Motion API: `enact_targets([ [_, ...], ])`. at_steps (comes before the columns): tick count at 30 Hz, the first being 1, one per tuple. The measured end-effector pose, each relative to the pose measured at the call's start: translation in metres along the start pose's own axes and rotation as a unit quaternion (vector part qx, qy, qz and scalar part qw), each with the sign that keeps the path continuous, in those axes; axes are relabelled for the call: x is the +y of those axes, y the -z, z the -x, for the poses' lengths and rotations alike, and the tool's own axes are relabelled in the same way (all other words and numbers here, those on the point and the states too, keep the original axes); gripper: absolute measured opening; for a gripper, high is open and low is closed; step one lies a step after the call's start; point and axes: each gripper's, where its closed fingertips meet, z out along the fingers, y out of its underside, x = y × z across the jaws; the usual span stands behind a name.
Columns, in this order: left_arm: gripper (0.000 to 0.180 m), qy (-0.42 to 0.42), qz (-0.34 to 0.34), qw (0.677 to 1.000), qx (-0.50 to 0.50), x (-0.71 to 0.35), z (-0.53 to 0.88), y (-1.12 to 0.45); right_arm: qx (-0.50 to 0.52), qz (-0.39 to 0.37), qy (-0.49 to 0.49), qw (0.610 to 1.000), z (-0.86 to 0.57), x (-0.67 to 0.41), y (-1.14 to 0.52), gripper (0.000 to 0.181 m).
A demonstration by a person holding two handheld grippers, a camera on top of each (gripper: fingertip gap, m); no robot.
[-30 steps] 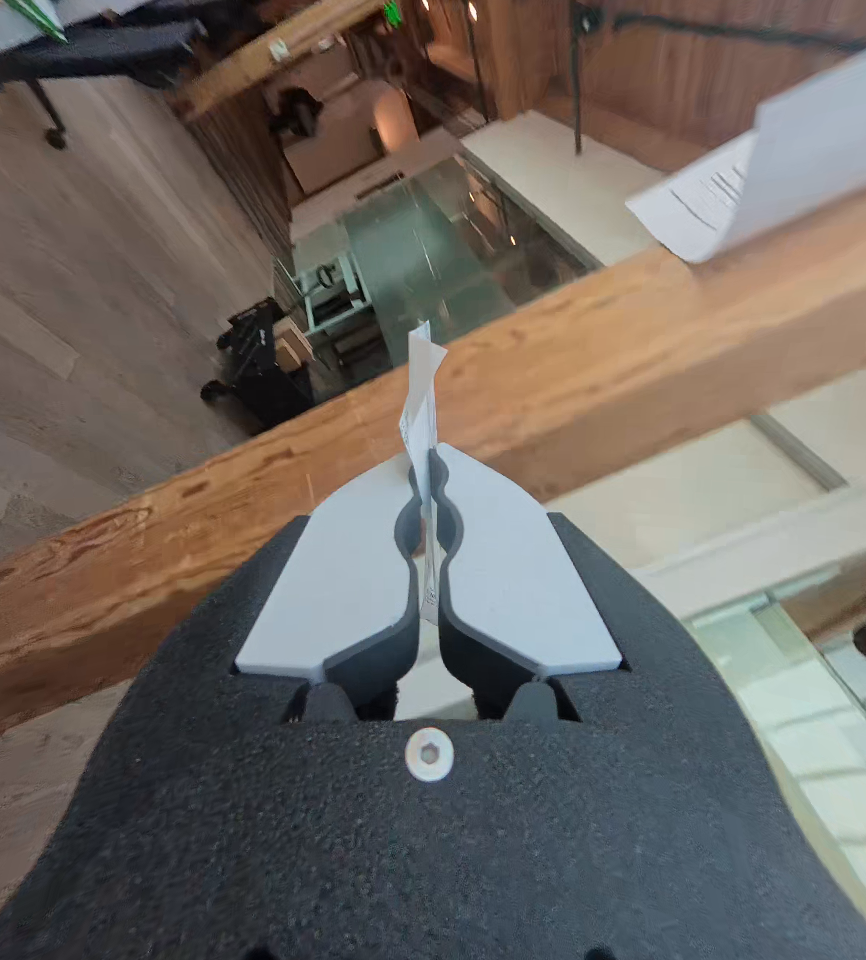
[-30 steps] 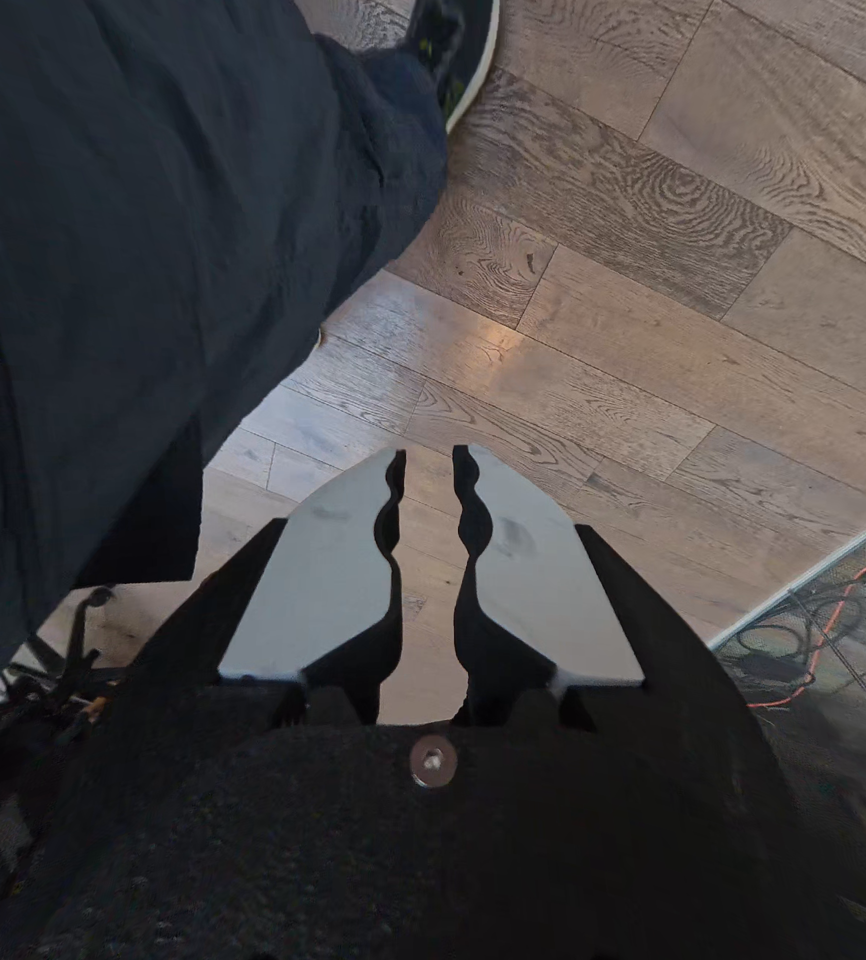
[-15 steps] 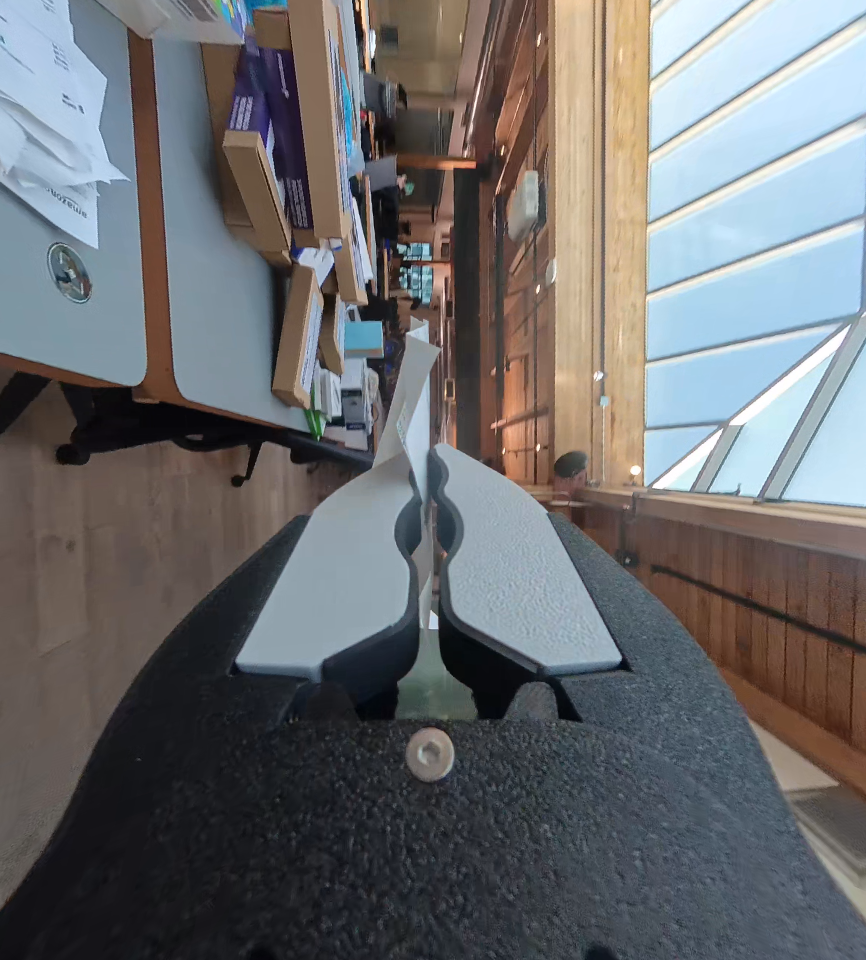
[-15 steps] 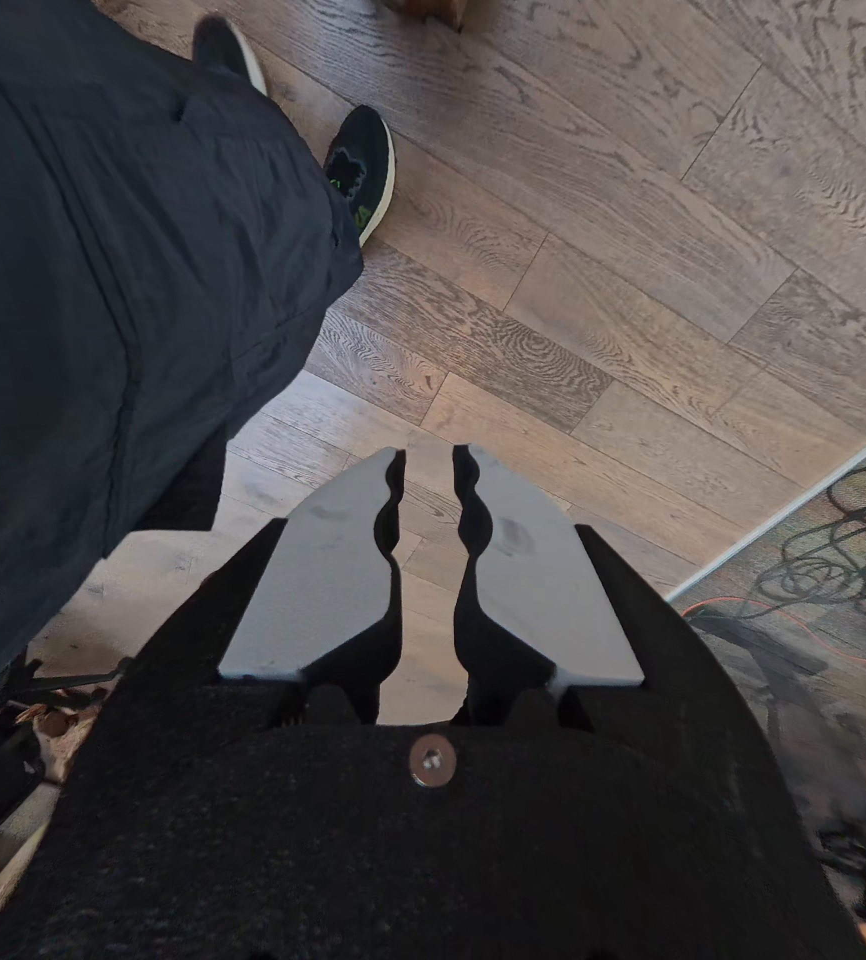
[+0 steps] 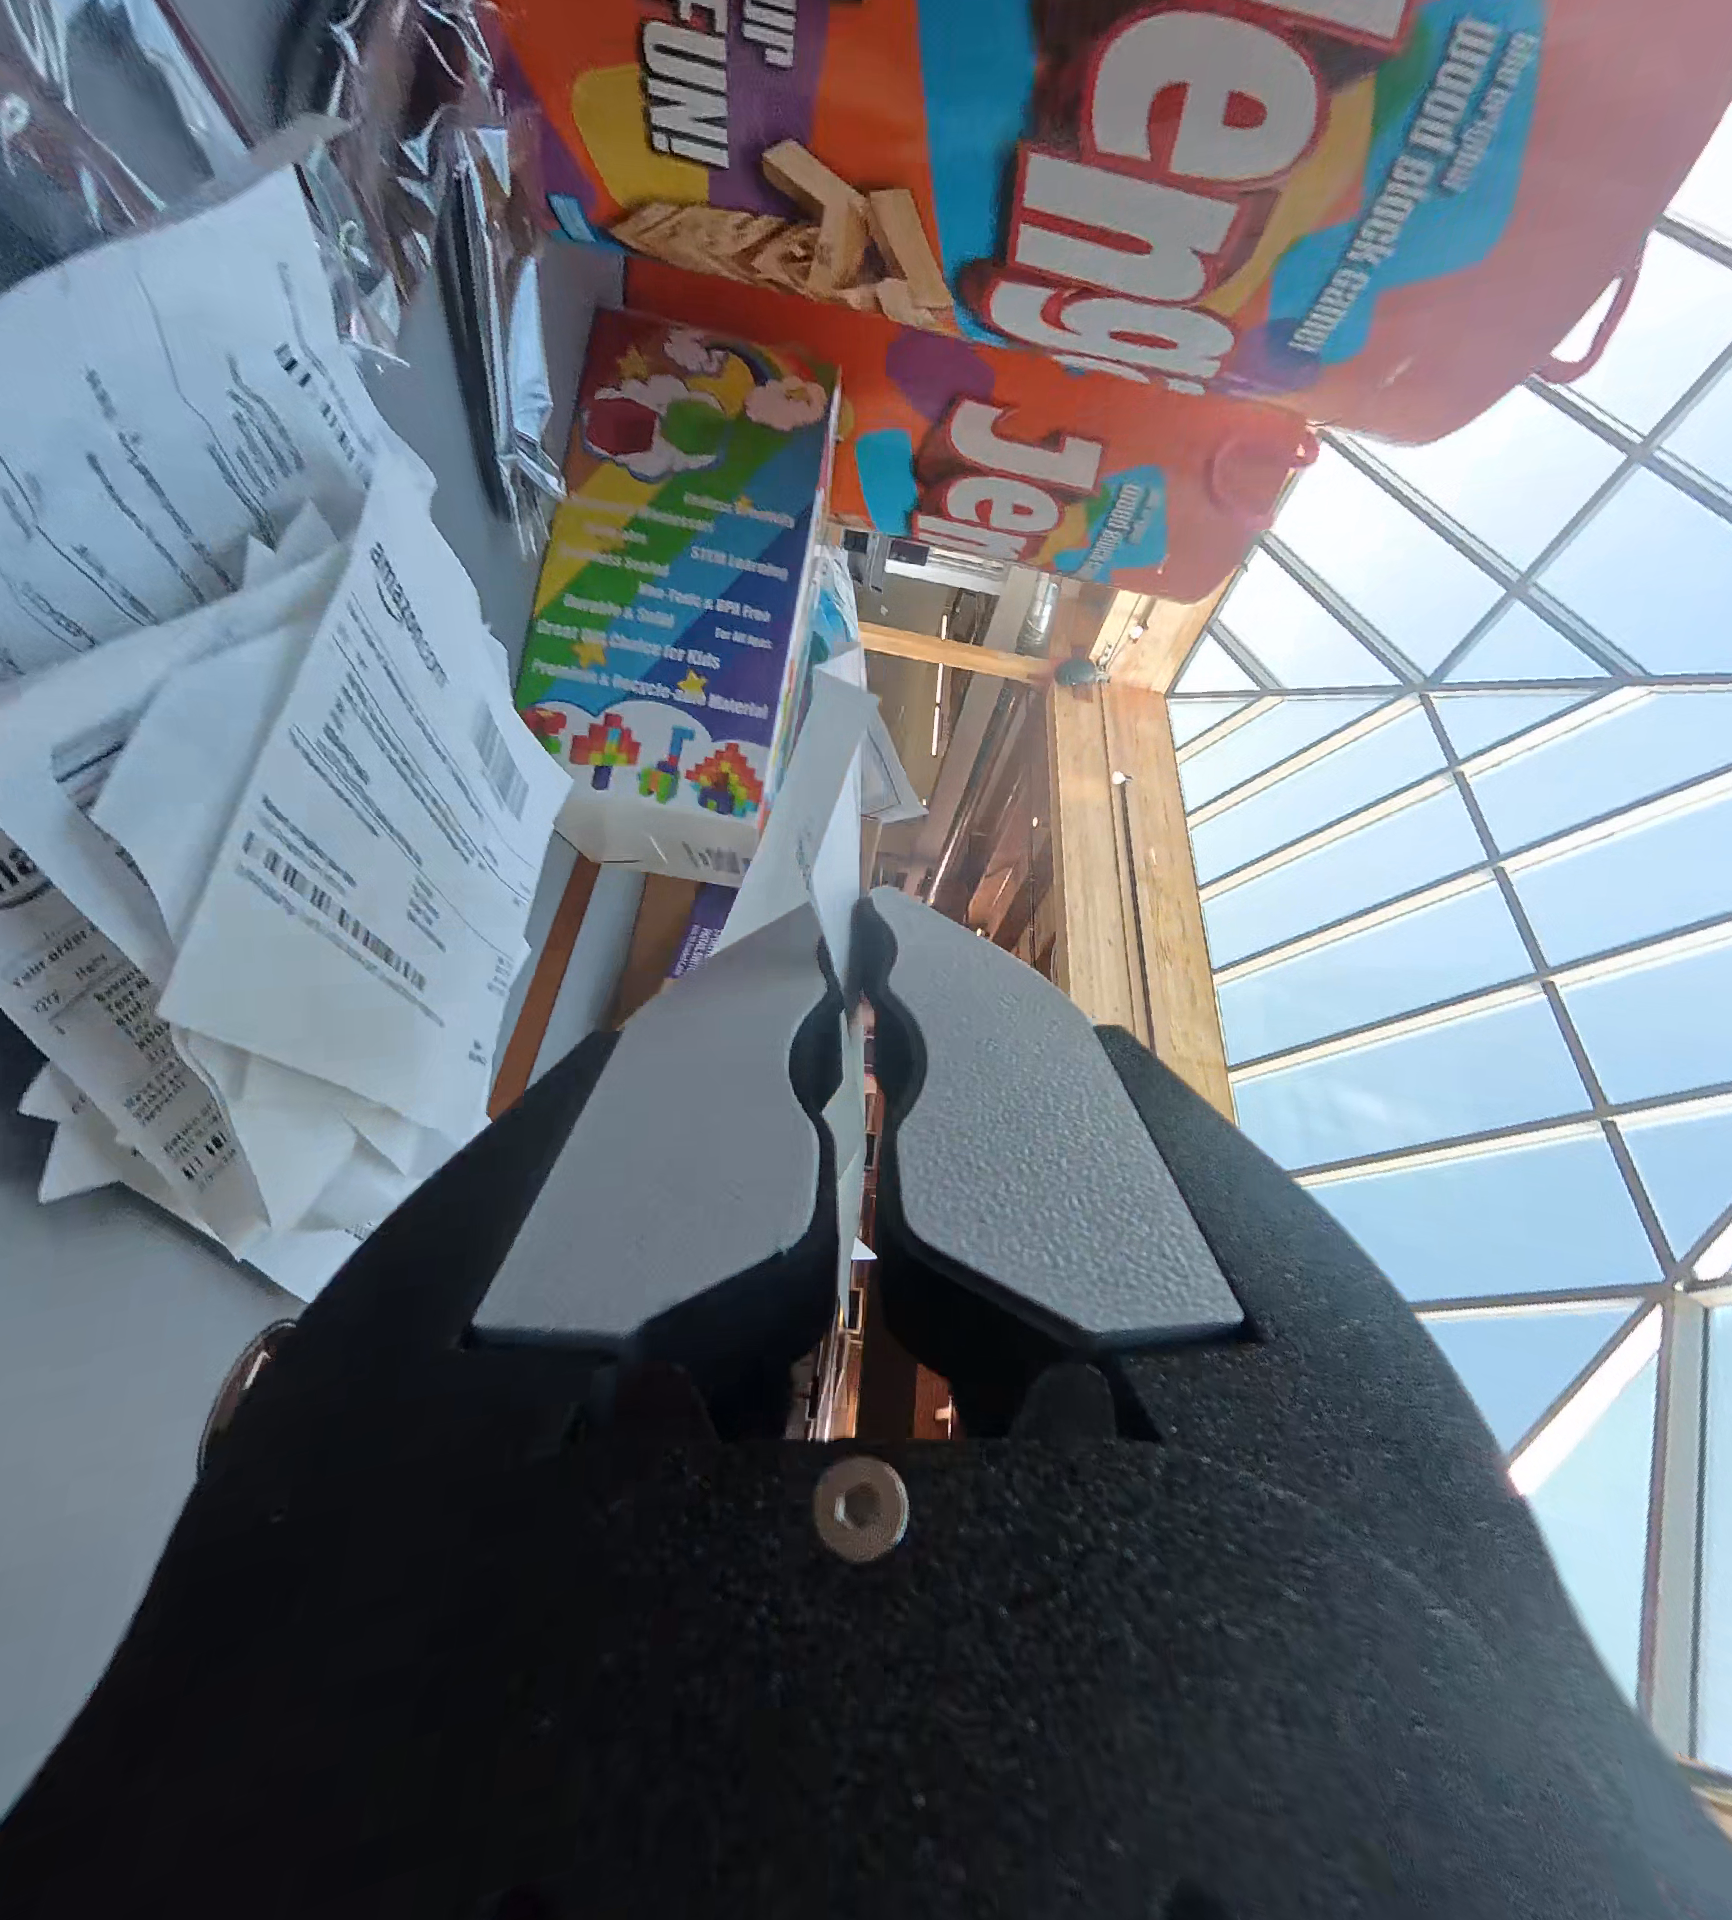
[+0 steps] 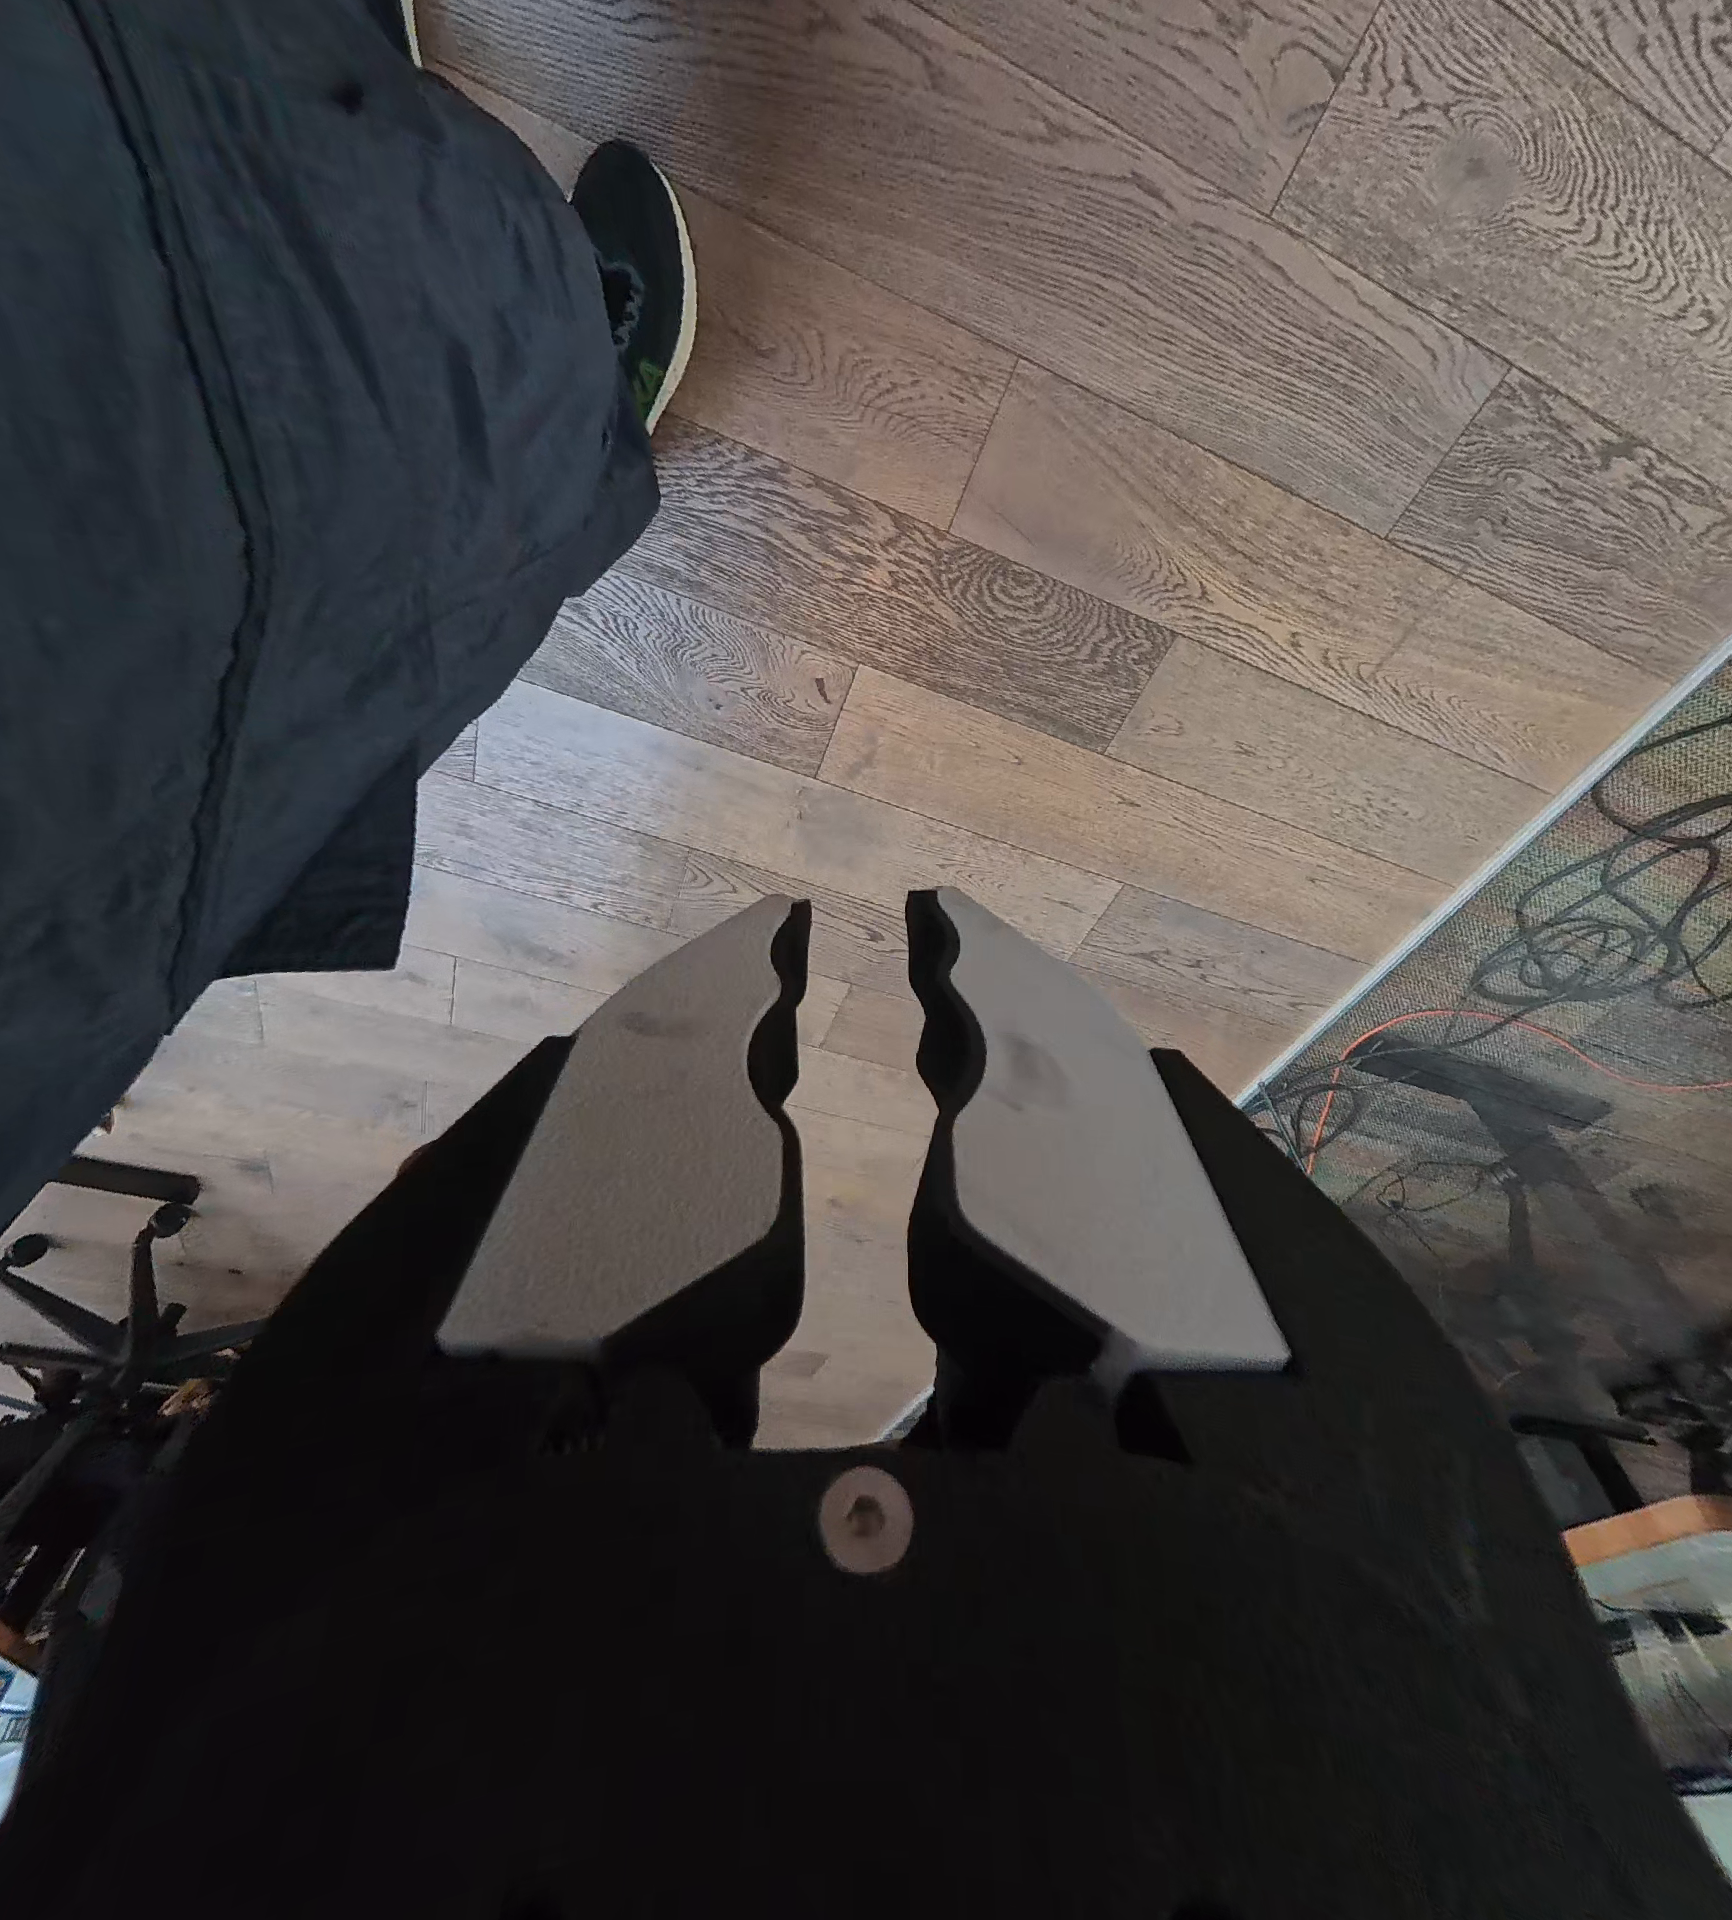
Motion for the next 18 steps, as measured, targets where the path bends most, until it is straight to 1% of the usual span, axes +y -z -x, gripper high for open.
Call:
enact_targets([
  [1, 0.000, -0.002, 0.005, 1.000, -0.012, -0.001, 0.006, -0.006, 0.000, -0.001, -0.001, 1.000, 0.000, -0.006, 0.002, 0.019],
  [3, 0.011, 0.006, 0.022, 0.999, -0.023, 0.000, 0.014, -0.015, 0.002, -0.007, -0.001, 1.000, -0.001, -0.019, 0.006, 0.019],
  [6, 0.026, 0.007, 0.008, 0.999, -0.047, -0.008, 0.020, -0.014, 0.002, -0.015, 0.007, 1.000, -0.003, -0.035, 0.006, 0.019],
  [8, 0.051, 0.018, 0.026, 0.996, -0.084, -0.005, 0.029, -0.010, 0.001, -0.018, 0.016, 1.000, -0.005, -0.042, 0.001, 0.019],
  [12, 0.057, 0.016, 0.076, 0.990, -0.114, 0.006, 0.023, 0.016, -0.009, -0.020, 0.041, 0.999, -0.013, -0.049, -0.010, 0.019],
  [13, 0.057, 0.017, 0.097, 0.989, -0.108, 0.013, 0.017, 0.026, -0.011, -0.022, 0.051, 0.998, -0.017, -0.050, -0.013, 0.019],
  [14, 0.056, 0.014, 0.133, 0.986, -0.100, 0.023, 0.009, 0.037, -0.014, -0.023, 0.062, 0.998, -0.021, -0.053, -0.017, 0.019],
  [16, 0.055, -0.005, 0.237, 0.968, -0.083, 0.053, -0.010, 0.068, -0.020, -0.025, 0.089, 0.996, -0.030, -0.059, -0.026, 0.019],
  [18, 0.050, -0.030, 0.348, 0.936, -0.034, 0.079, -0.039, 0.115, -0.029, -0.026, 0.124, 0.992, -0.040, -0.068, -0.038, 0.019],
])
